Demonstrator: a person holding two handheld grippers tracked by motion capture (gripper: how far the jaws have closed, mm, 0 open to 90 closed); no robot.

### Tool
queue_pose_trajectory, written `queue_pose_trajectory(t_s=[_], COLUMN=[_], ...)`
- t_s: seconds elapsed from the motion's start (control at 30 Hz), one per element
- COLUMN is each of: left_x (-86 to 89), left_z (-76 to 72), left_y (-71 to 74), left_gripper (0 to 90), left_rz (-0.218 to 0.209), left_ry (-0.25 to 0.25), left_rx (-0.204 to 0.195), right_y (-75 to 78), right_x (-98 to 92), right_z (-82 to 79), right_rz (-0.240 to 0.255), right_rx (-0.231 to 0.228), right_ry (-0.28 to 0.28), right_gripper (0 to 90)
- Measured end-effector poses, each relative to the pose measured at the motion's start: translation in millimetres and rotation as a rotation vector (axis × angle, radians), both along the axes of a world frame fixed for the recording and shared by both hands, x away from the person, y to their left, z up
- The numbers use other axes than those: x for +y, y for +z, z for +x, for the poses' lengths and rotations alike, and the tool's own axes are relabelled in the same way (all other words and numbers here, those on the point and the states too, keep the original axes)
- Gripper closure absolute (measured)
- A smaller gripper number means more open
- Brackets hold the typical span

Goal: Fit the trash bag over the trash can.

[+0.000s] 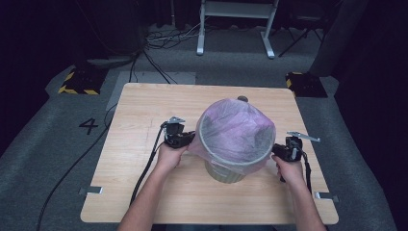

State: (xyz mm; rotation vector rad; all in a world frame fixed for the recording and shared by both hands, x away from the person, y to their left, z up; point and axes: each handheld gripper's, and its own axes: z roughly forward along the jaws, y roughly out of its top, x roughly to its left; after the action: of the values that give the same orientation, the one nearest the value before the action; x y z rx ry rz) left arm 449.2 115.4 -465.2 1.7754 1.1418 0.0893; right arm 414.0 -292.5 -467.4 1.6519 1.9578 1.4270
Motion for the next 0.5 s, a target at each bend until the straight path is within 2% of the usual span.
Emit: queue_pose_trajectory(t_s=[0.03, 0.07, 0.13, 0.17, 0.23, 0.27, 0.3, 0.37, 0.5], left_x=[2.7, 4.7, 10.9, 14.6, 22.3, 26.4, 30.4, 39.2, 54.5], left_z=[-1.3, -1.4, -2.8, -3.9, -7.2, -8.8, -10.9, -14.8, -24.2], left_y=[3.4, 5.7, 13.2, 17.1, 25.0, 28.6, 32.1, 38.7, 51.6], left_gripper=[71.4, 63.0, 46.9, 47.5, 43.2, 40.6, 39.5, 35.2, 32.9], left_rz=[-0.003, -0.019, -0.021, -0.028, -0.027, -0.035, -0.036, -0.065, -0.111], left_ry=[0.007, -0.001, 0.009, -0.006, -0.002, -0.008, 0.007, 0.008, 0.003], left_rx=[-0.012, -0.009, -0.015, -0.028, -0.052, -0.062, -0.077, -0.103, -0.152], right_y=[1.1, 3.6, 8.8, 12.5, 19.8, 23.1, 26.1, 32.3, 44.1], right_x=[-1.2, -3.4, -6.0, -7.2, -10.3, -12.2, -14.2, -19.1, -29.3], right_z=[-0.6, -1.7, -4.5, -6.9, -11.5, -13.9, -16.3, -21.9, -35.2], right_rz=[0.010, 0.025, 0.034, 0.044, 0.043, 0.053, 0.058, 0.074, 0.115], right_rx=[-0.005, -0.016, -0.039, -0.055, -0.074, -0.080, -0.090, -0.112, -0.163], right_ry=[0.001, 0.003, 0.005, 0.010, 0.017, 0.031, 0.043, 0.054, 0.082], right_gripper=[81.0, 70.6, 60.4, 52.8, 41.3, 38.2, 35.3, 31.6, 28.1])
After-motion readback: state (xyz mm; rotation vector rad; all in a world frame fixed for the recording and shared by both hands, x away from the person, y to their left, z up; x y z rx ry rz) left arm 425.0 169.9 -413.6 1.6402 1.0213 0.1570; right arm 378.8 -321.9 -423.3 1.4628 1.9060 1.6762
